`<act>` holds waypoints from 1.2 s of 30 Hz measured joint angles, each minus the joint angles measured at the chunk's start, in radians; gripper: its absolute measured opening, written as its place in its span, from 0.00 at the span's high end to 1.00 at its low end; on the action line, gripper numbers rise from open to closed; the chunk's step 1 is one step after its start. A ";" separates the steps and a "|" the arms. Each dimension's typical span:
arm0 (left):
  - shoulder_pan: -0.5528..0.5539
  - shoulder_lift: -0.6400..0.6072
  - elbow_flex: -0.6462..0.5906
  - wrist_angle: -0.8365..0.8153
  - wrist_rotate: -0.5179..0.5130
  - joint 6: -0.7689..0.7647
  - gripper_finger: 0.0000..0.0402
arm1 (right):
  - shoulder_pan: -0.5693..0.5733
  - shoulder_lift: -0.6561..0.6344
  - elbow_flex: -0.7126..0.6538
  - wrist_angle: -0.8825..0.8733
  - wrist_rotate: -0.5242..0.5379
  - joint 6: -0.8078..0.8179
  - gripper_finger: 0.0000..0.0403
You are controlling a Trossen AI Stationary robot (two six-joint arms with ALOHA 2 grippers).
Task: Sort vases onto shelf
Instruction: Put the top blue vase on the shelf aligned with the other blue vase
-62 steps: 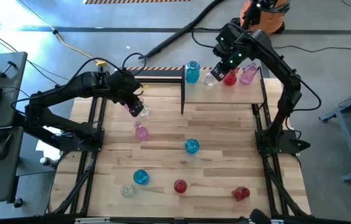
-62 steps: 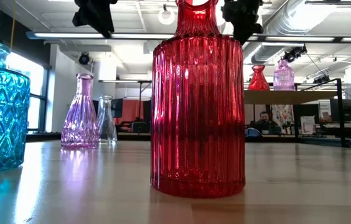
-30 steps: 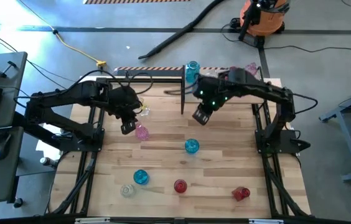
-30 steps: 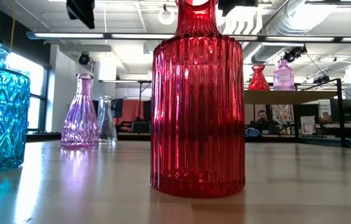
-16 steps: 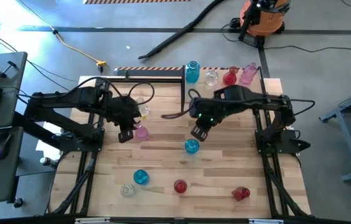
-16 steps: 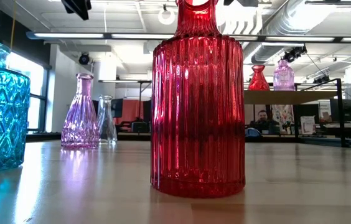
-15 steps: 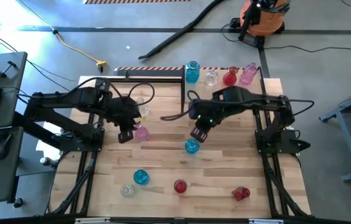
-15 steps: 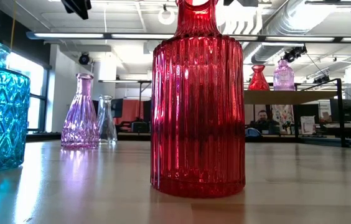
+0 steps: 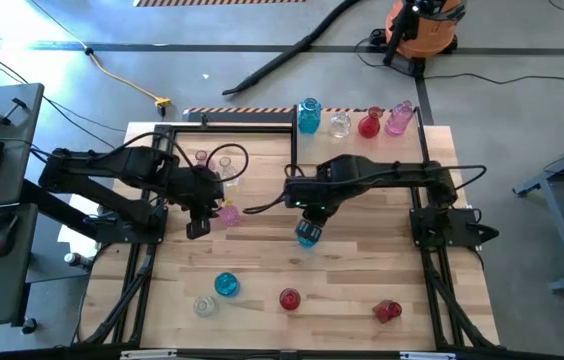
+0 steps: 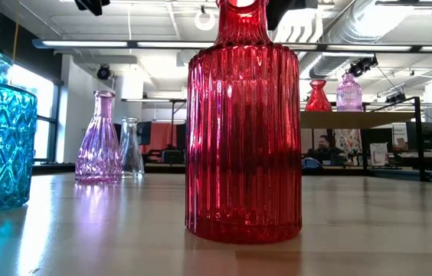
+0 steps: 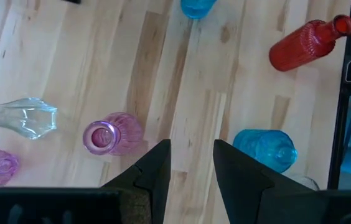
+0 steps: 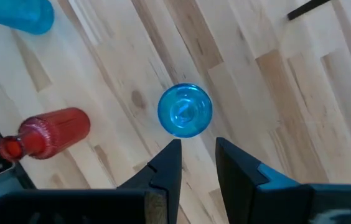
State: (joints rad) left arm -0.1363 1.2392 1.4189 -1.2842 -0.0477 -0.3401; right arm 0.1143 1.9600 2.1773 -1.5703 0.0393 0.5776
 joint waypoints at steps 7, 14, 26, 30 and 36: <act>-0.027 0.000 0.000 -0.001 -0.016 -0.024 0.72 | 0.006 0.067 0.000 0.000 -0.018 -0.043 0.80; -0.054 0.000 0.000 -0.002 -0.017 -0.026 0.72 | 0.005 0.133 0.000 -0.001 -0.042 0.082 0.80; -0.088 0.000 0.000 -0.002 -0.020 -0.026 0.72 | 0.013 0.169 0.000 -0.001 -0.034 0.166 0.80; -0.097 0.000 0.000 -0.003 -0.020 -0.026 0.72 | 0.013 0.169 0.000 -0.001 -0.011 0.156 0.80; -0.097 0.000 0.000 -0.003 -0.020 -0.025 0.72 | 0.013 0.169 0.000 -0.001 -0.010 0.120 0.80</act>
State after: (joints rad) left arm -0.2333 1.2392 1.4189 -1.2869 -0.0677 -0.3653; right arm 0.1272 2.1292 2.1773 -1.5711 0.0292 0.6980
